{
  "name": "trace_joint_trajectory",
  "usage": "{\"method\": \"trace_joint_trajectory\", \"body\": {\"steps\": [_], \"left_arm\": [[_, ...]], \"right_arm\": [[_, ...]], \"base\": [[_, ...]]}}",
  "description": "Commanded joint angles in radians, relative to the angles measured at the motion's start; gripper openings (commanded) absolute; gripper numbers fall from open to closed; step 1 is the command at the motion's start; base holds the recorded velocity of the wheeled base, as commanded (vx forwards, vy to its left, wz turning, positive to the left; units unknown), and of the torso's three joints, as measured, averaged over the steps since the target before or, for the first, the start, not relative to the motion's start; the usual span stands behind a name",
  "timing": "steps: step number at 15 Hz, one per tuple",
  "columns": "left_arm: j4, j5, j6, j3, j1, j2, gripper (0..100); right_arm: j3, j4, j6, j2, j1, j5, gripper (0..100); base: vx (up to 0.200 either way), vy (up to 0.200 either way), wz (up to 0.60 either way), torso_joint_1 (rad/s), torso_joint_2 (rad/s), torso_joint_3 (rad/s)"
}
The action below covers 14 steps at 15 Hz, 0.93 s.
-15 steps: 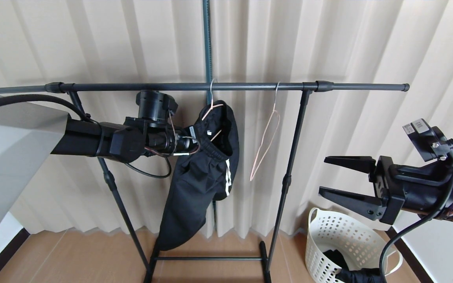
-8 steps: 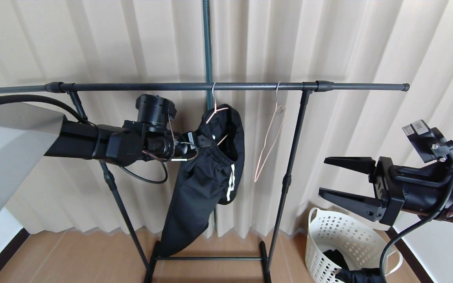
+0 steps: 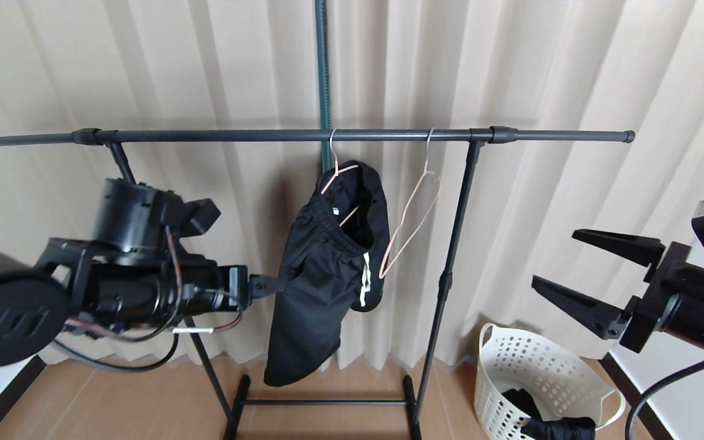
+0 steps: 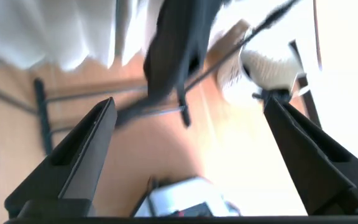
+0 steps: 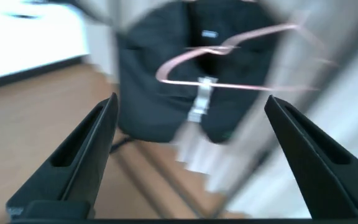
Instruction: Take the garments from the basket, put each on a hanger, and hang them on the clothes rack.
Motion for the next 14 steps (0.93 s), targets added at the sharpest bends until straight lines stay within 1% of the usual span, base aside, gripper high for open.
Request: {"method": "trace_joint_trajectory", "body": {"steps": [1, 2, 3, 4, 5, 6, 7, 8, 9, 10, 11, 12, 13, 14], "left_arm": [[-0.060, 0.027, 0.056, 0.261, -0.005, -0.276, 100], [-0.064, 0.033, 0.066, 0.295, -0.007, -0.306, 100], [-0.064, 0.043, 0.070, 0.361, -0.008, -0.386, 100], [-0.064, 0.049, 0.073, 0.424, -0.010, -0.452, 100], [-0.064, 0.050, 0.073, 0.477, -0.017, -0.517, 100], [-0.062, 0.055, 0.072, 0.542, -0.025, -0.583, 100], [-0.062, 0.058, 0.072, 0.566, -0.030, -0.606, 100], [-0.060, 0.093, 0.072, 0.626, -0.046, -0.676, 100], [-0.059, 0.141, 0.072, 0.672, -0.063, -0.739, 100], [-0.057, 0.181, 0.072, 0.704, -0.072, -0.785, 100], [-0.057, 0.210, 0.072, 0.740, -0.076, -0.836, 100], [-0.051, 0.225, 0.072, 0.770, -0.072, -0.885, 100], [-0.041, 0.237, 0.072, 0.783, -0.068, -0.912, 100], [-0.002, 0.296, 0.073, 0.795, -0.063, -0.981, 100]], "right_arm": [[0.123, -0.002, -0.022, -0.094, -0.002, -0.141, 100], [0.155, -0.002, -0.044, -0.103, -0.001, -0.171, 100], [0.220, -0.007, -0.099, -0.129, -0.001, -0.225, 100], [0.269, -0.002, -0.107, -0.167, -0.001, -0.268, 100], [0.325, -0.002, -0.108, -0.213, 0.001, -0.294, 100], [0.390, -0.001, -0.110, -0.273, 0.002, -0.302, 100], [0.393, -0.001, -0.111, -0.296, 0.002, -0.302, 100], [0.393, 0.095, -0.110, -0.400, 0.002, -0.308, 100], [0.393, 0.237, -0.113, -0.538, 0.004, -0.322, 100], [0.393, 0.354, -0.124, -0.653, 0.005, -0.322, 100], [0.393, 0.467, -0.157, -0.773, 0.005, -0.320, 100], [0.393, 0.581, -0.167, -0.894, -0.001, -0.320, 100], [0.393, 0.645, -0.167, -0.959, -0.006, -0.322, 100], [0.342, 0.789, -0.167, -1.078, -0.022, -0.320, 100]], "base": [[0.000, 0.000, 0.00, 0.000, 0.00, 0.000], [0.000, 0.000, 0.00, 0.000, 0.00, 0.000], [0.000, 0.000, 0.00, 0.000, 0.00, 0.000], [0.000, 0.000, 0.00, 0.000, 0.00, 0.000], [0.000, 0.000, 0.00, 0.000, 0.00, 0.000], [0.000, 0.000, 0.00, 0.000, 0.00, 0.000], [0.000, 0.000, 0.00, 0.000, 0.00, 0.000], [0.000, 0.000, 0.00, 0.000, 0.00, 0.000], [0.000, 0.000, 0.00, 0.000, 0.00, 0.000], [0.000, 0.000, 0.00, 0.000, 0.00, 0.000], [0.000, 0.000, 0.00, 0.000, 0.00, 0.000], [0.000, 0.000, 0.00, 0.000, 0.00, 0.000], [0.000, 0.000, 0.00, 0.000, 0.00, 0.000], [0.000, 0.000, 0.00, 0.000, 0.00, 0.000]]}}
